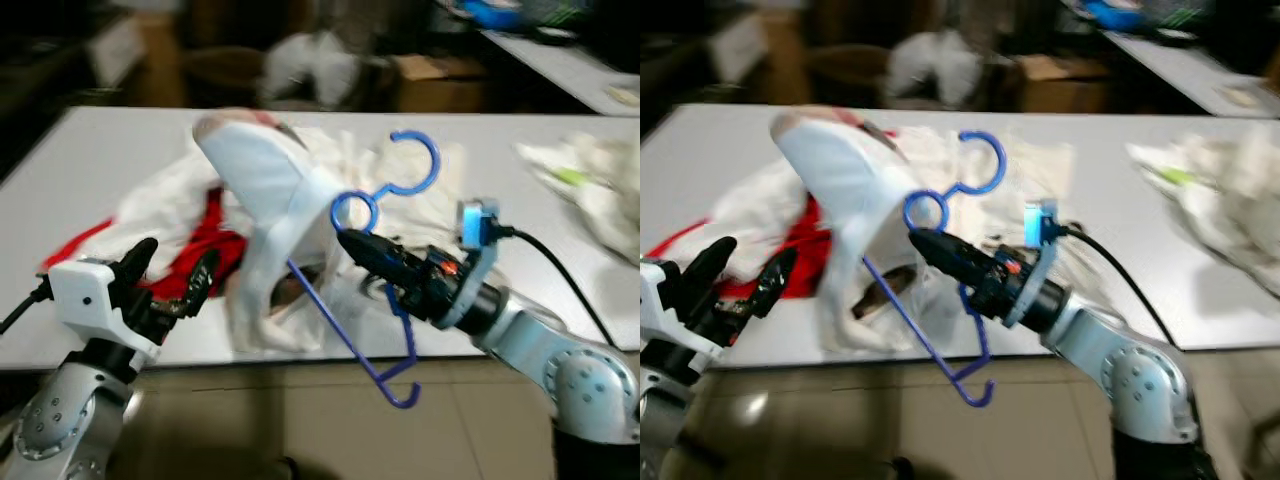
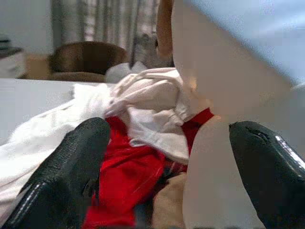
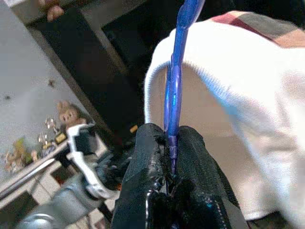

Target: Hang hanger

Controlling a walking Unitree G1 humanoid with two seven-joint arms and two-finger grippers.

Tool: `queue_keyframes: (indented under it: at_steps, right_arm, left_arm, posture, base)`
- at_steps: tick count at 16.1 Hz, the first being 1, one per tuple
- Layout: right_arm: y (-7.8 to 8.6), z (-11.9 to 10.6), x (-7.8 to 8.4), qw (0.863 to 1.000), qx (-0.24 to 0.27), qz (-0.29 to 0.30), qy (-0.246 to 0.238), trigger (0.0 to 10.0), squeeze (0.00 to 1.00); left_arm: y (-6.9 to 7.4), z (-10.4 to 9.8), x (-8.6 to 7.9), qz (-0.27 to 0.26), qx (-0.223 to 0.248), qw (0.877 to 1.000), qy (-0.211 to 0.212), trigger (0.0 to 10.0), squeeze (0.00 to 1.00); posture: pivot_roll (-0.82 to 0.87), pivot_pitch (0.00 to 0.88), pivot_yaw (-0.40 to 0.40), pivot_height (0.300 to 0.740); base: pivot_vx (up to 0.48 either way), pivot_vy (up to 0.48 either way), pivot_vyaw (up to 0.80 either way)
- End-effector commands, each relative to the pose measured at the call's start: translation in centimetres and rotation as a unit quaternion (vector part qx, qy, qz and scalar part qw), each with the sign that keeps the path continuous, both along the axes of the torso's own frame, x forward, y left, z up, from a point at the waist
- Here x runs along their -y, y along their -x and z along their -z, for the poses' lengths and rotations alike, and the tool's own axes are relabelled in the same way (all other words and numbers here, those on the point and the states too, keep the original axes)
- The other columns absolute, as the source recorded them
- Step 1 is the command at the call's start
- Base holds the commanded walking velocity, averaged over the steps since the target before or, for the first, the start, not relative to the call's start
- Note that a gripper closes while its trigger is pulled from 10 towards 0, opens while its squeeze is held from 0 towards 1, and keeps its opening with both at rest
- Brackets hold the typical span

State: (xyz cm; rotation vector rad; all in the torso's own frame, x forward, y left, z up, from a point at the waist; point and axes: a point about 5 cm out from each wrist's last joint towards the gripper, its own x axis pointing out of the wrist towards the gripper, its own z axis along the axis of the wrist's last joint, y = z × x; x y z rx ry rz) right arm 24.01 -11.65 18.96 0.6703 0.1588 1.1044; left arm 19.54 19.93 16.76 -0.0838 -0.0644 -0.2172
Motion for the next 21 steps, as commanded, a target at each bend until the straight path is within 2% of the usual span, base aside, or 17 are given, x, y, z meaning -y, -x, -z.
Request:
queue_keyframes:
  at_steps: [1,6,21]
  right_arm:
    - [0.2,-0.4,-0.1,1.0,0.019,-0.006,0.0,10.0,0.0]
    - [0.8,0.3,0.3,1.0,0.019,-0.003,0.013,10.0,0.0]
    - [1.3,0.8,0.4,0.998,0.033,-0.029,0.033,10.0,0.0]
  left_arm:
    - [0.1,-0.3,0.1,0.001,0.007,1.0,-0.012,10.0,0.0]
    - [0.4,0.2,1.1,0.02,-0.002,1.0,-0.021,10.0,0.0]
    - [0.6,0.3,1.7,0.028,-0.001,0.999,-0.018,10.0,0.0]
  posture:
    - [0.03,0.0,0.001,0.74]
    - [0.03,0.0,0.009,0.74]
    - [0.04,0.0,0.006,0.74]
  base:
    - [0.0,0.0,0.8]
    - [0.0,-0.245,0.8]
    - [0.0,-0.245,0.8]
